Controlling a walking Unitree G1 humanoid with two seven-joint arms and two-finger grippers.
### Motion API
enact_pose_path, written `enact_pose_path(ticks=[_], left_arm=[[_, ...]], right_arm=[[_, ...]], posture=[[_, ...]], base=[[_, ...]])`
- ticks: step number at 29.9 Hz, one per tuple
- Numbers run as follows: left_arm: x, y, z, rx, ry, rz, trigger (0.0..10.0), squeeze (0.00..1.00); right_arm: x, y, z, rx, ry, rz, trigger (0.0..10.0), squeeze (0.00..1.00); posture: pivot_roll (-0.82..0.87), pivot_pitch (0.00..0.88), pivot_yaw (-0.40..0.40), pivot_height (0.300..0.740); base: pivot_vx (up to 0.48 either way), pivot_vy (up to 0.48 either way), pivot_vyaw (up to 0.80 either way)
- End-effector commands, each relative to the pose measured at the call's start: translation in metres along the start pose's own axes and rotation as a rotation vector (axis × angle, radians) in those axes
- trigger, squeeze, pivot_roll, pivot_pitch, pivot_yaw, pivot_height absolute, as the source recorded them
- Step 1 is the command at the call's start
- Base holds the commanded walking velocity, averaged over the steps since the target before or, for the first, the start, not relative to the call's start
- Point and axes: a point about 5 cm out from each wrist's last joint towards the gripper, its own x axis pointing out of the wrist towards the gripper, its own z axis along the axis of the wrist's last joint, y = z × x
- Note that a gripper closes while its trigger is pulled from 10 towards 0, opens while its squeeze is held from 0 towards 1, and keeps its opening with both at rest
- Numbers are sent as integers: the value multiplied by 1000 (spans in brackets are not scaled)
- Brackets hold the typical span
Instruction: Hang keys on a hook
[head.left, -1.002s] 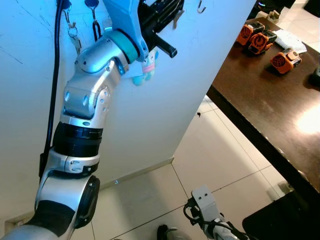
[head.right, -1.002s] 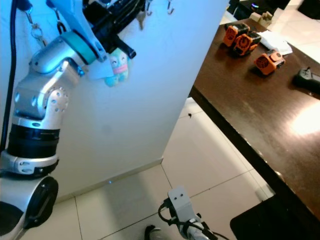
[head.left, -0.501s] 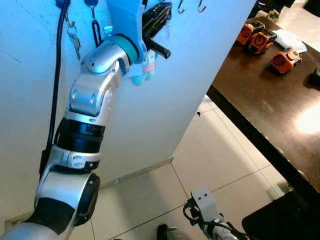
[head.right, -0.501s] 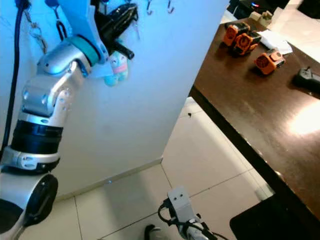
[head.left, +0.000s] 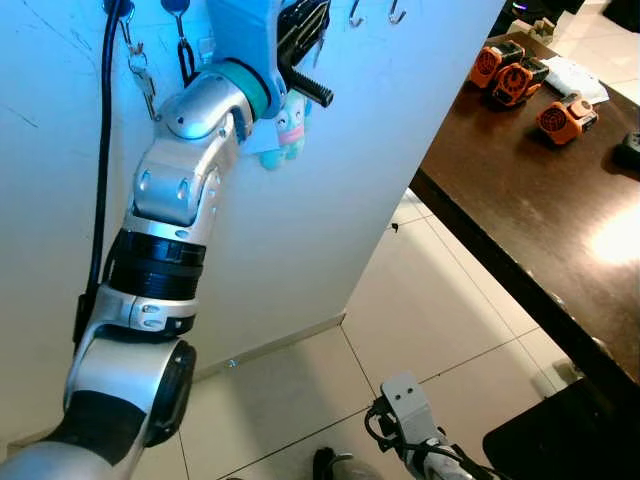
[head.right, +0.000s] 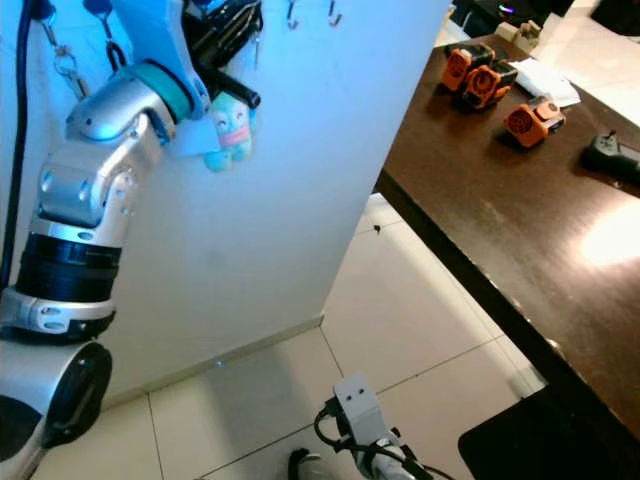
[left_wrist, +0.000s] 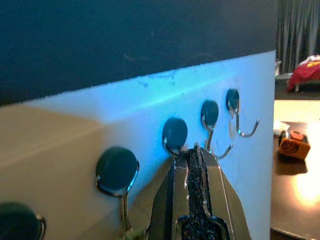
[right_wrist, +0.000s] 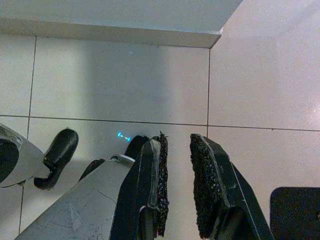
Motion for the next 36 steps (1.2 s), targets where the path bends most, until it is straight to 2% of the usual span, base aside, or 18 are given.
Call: enact_pose_path(ticks=[1, 10, 11, 14, 15, 20, 21, 28, 30, 31, 33, 34, 36], left_arm=[[-1, -11, -7, 29, 40, -35, 10000, 0], [1, -8, -20, 39, 127, 4, 10000, 0], [1, -8, -20, 38, 126, 2, 10000, 525], [0, -8, -20, 38, 125, 1, 10000, 525], [0, -7, -19, 30, 115, 5, 10000, 1000], [-1, -4, -15, 14, 92, 32, 10000, 1000], [-2, 0, -12, -18, 70, 56, 10000, 0], [-8, 5, -5, -32, 16, 64, 10000, 0], [-16, 5, 2, -24, -55, 32, 10000, 0], [-16, 5, 2, -24, -55, 32, 10000, 0], [-32, -2, -1, 53, -83, -65, 10000, 0], [-43, -9, -10, 78, -61, -133, 10000, 0], [-43, -9, -10, 78, -61, -133, 10000, 0]], right_arm=[[-3, 1, -8, -6, 35, 6, 10000, 0], [-3, 1, -9, -4, 35, 3, 10000, 0], [-3, 1, -9, -4, 36, 3, 10000, 0], [-4, 1, -9, -4, 37, 3, 10000, 0], [-4, 1, -10, -5, 38, 3, 10000, 0], [-3, 1, -9, -6, 36, 4, 10000, 0], [-2, 1, -7, -8, 34, 4, 10000, 0], [-2, 1, -7, -10, 32, 4, 10000, 0], [-3, 1, -7, -10, 33, 4, 10000, 0], [-3, 1, -7, -10, 33, 4, 10000, 0], [-3, 1, -8, -8, 33, 1, 10000, 0], [-4, 1, -9, -7, 34, 0, 10000, 0], [-4, 1, -9, -7, 34, 0, 10000, 0]], posture=[[-50, 147, -27, 740], [-54, 146, -24, 740], [-54, 146, -24, 740], [-54, 146, -24, 740], [-54, 141, -22, 740], [-54, 141, -22, 740], [-54, 139, -22, 740], [-54, 135, -21, 740], [-57, 136, -21, 740], [-57, 136, -21, 740], [-62, 139, -19, 740], [-62, 139, -19, 740], [-62, 139, -19, 740]], base=[[0, 0, 0], [0, 0, 0], [0, 0, 0], [0, 0, 0], [0, 0, 0], [0, 0, 0], [0, 0, 0], [0, 0, 0], [0, 0, 0], [0, 0, 0], [0, 0, 0], [0, 0, 0], [0, 0, 0]])
